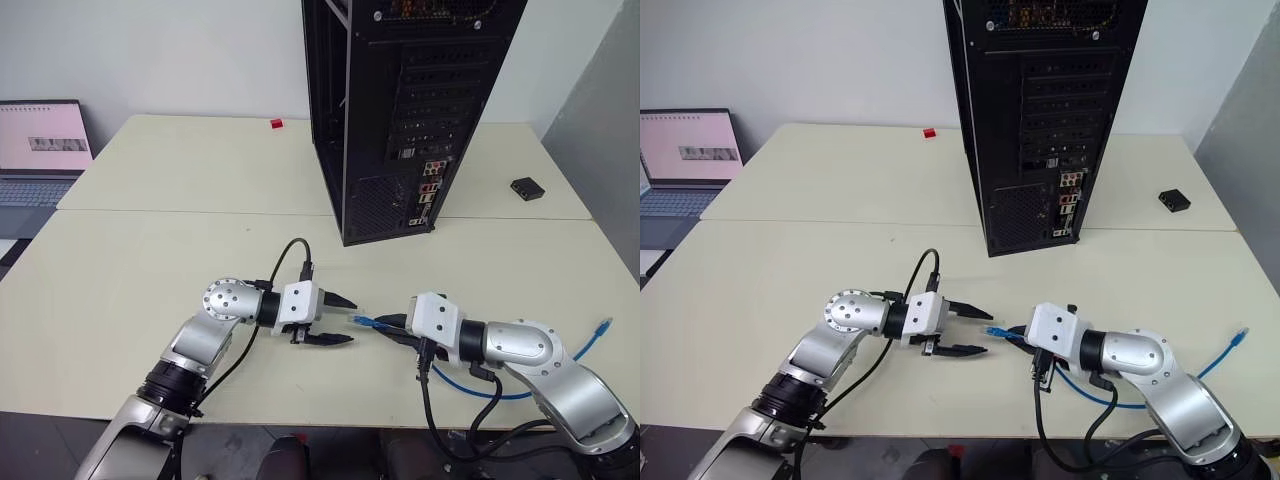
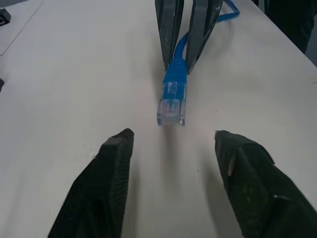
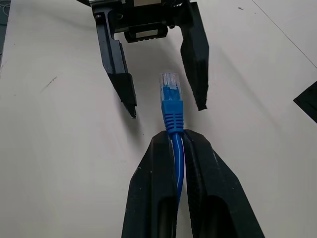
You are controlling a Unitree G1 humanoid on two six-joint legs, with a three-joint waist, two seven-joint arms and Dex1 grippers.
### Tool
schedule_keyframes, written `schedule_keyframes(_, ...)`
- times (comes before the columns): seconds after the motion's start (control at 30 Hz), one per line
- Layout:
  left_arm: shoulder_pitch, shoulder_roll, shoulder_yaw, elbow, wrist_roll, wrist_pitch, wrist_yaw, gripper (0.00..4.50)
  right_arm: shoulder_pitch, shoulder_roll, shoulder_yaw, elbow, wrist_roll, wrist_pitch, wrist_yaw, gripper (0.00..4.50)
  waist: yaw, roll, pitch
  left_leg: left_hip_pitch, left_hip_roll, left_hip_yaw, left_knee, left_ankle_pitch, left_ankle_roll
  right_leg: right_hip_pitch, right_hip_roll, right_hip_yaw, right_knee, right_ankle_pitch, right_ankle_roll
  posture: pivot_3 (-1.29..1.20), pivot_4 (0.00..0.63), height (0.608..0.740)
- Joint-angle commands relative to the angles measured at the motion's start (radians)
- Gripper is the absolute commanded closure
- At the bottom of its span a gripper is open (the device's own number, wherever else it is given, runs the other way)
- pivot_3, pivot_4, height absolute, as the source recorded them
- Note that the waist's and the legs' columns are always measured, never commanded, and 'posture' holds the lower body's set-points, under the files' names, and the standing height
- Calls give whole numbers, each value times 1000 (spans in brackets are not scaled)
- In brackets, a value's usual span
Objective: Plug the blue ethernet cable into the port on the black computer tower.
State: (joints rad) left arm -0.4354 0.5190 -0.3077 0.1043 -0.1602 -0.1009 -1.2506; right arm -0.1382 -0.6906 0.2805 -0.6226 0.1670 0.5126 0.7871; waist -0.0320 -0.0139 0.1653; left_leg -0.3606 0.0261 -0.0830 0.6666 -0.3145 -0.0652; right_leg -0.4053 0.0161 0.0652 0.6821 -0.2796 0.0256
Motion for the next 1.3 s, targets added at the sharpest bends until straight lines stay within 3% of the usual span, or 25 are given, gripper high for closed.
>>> schedule_keyframes(0.03, -20, -7, 24, -43, -32, 21, 10, 1814, -11, -8, 1, -15, -7, -21, 12, 4500, 0, 0, 0, 0, 0, 0, 0, 0, 0, 0, 0, 0, 0, 0, 0, 0, 150, 740)
schedule_keyframes(0.43, -35, -15, 23, -99, -83, 115, 4, 1814, -9, -8, 4, -14, -14, -18, 17, 4500, 0, 0, 0, 0, 0, 0, 0, 0, 0, 0, 0, 0, 0, 0, 0, 0, 150, 740)
schedule_keyframes(0.57, -32, -1, 15, -97, -71, 105, -3, 2408, -6, -5, 3, -16, -17, -19, 19, 4500, 0, 0, 0, 0, 0, 0, 0, 0, 0, 0, 0, 0, 0, 0, 0, 0, 150, 740)
schedule_keyframes(0.87, -24, 13, 2, -73, -35, 55, -15, 4224, -6, 3, 2, -17, -19, -19, 19, 4500, 0, 0, 0, 0, 0, 0, 0, 0, 0, 0, 0, 0, 0, 0, 0, 0, 150, 740)
schedule_keyframes(1.27, -26, 2, 7, -59, -25, 31, -1, 4271, -7, 12, -6, -34, 2, -1, 20, 4500, 0, 0, 0, 0, 0, 0, 0, 0, 0, 0, 0, 0, 0, 0, 0, 0, 150, 740)
schedule_keyframes(1.3, -26, 2, 8, -58, -24, 28, 0, 4271, -7, 10, -11, -36, 6, 3, 22, 4159, 0, 0, 0, 0, 0, 0, 0, 0, 0, 0, 0, 0, 0, 0, 0, 0, 150, 740)
